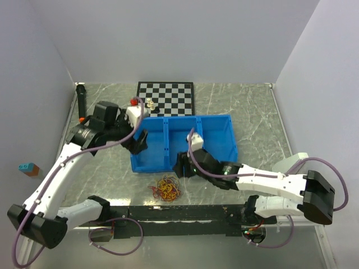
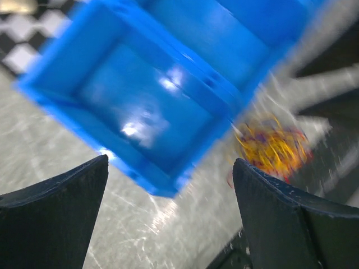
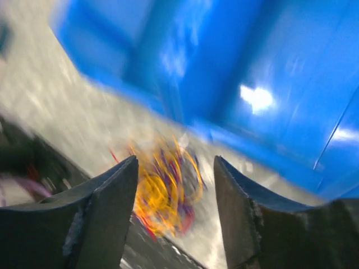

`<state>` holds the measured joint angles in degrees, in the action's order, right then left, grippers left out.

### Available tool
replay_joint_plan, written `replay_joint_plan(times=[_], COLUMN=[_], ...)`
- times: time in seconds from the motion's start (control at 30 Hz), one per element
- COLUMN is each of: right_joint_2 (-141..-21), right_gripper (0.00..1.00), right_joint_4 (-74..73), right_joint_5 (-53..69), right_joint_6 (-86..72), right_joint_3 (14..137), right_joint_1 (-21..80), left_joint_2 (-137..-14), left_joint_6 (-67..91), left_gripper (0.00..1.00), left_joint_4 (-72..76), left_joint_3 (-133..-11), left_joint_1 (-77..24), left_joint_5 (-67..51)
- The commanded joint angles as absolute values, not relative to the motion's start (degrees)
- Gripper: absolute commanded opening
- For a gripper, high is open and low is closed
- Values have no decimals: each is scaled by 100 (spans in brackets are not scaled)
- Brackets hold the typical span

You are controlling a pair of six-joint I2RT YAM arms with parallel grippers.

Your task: Untangle the cables

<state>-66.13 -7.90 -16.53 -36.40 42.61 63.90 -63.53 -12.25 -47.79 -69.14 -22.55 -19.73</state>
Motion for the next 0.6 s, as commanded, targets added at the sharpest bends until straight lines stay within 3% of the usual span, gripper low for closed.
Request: replay_joint_plan(times=[0.0, 0.1, 0.3, 0.57], right_joint_2=[-6531, -6582, -7329, -7647], right_gripper=[58, 57, 49, 17], right_joint_4=[261, 886, 1239, 1292], right_joint_5=[-354, 139, 377, 361], right_joint_6=[-3331, -3287, -3173, -3252], right_joint_3=[3193, 2743, 3023, 3138], right_joint_1=[6451, 6451, 6451, 6451], left_joint_2=[-5872, -5520, -5510, -6003], left_joint_6=[-2397, -2811, -2945, -2751], left_gripper=[97, 97, 97, 97], left_joint_4=[-5562, -5599, -5186, -4475], left_joint_3=[-6426, -5933, -5546, -5002], left_joint_1=[-2364, -2522, -2996, -3551], left_joint_5=[-3295, -3463, -3253, -2619])
